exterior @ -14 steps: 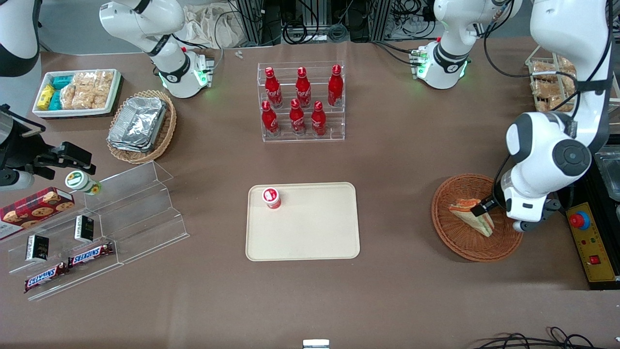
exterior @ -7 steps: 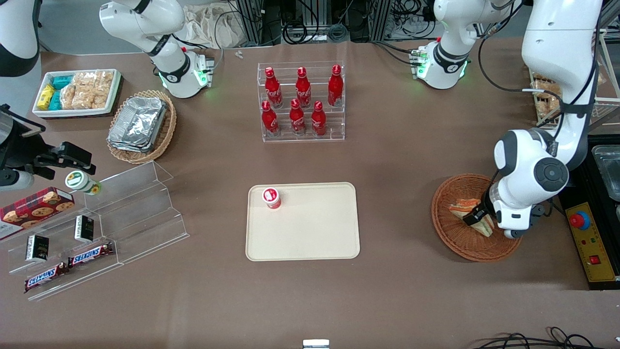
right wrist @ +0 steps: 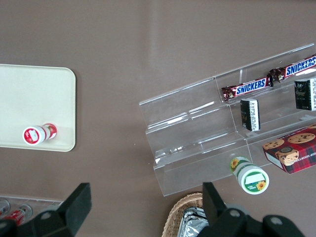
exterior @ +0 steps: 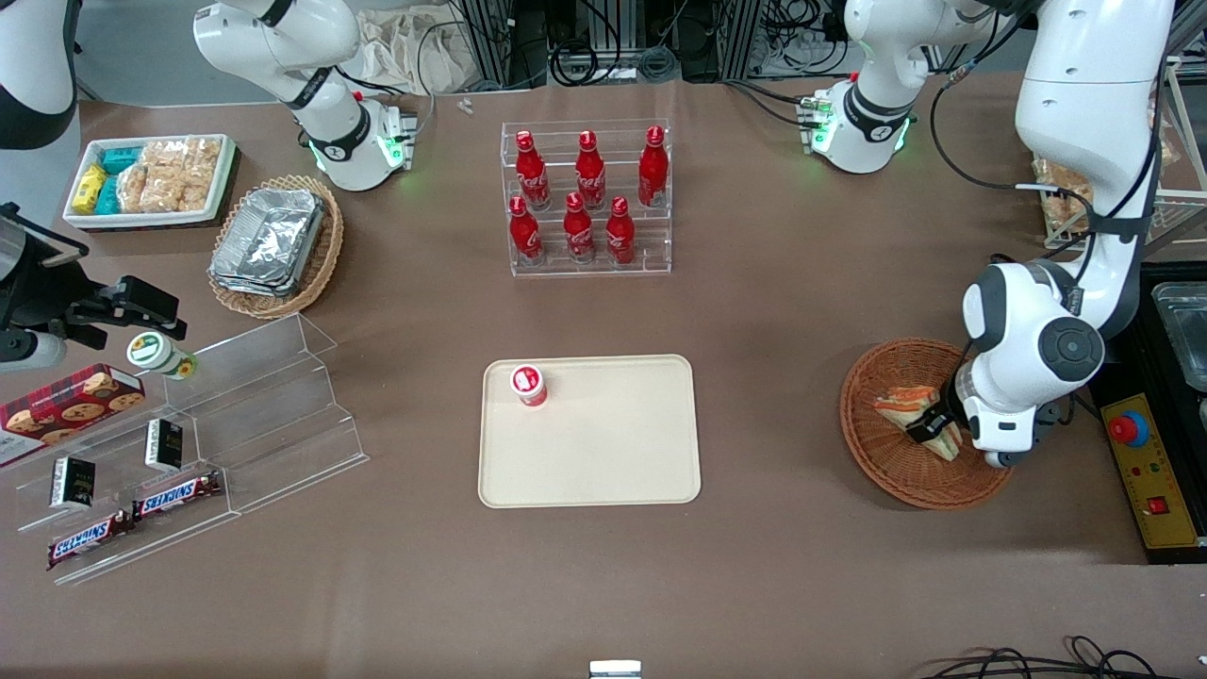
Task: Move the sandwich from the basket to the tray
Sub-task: 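Lift the sandwich up out of the basket with the left gripper, then carry the sandwich over to the cream tray with the left gripper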
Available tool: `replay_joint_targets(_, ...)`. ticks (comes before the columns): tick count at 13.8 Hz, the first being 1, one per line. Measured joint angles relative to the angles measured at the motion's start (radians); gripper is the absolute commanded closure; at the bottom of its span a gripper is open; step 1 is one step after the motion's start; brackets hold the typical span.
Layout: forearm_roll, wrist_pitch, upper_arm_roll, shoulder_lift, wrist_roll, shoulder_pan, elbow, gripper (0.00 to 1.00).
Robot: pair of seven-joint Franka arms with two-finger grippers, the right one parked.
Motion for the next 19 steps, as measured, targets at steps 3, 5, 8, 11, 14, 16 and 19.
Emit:
replay_joint_targets(3, 0.0, 0.003, 0.0, -0.002, -0.044, 0.0, 0.007, 0.75)
replay_joint_targets(5, 0.001, -0.023, -0.001, -0.023, -0.067, 0.0, 0.014, 0.93)
replay_joint_targets(8, 0.003, -0.165, -0.006, -0.095, -0.092, -0.008, 0.05, 0.99)
replay_joint_targets(11, 0.003, -0.427, -0.016, -0.173, -0.098, -0.011, 0.157, 0.99)
replay_joint_targets(14, 0.003, -0.677, -0.044, -0.206, -0.098, -0.012, 0.328, 0.99)
replay_joint_targets(16, 0.003, -0.778, -0.077, -0.207, -0.098, -0.012, 0.421, 0.99)
replay_joint_targets(19, 0.003, -0.83, -0.152, -0.207, -0.091, -0.014, 0.474, 0.99)
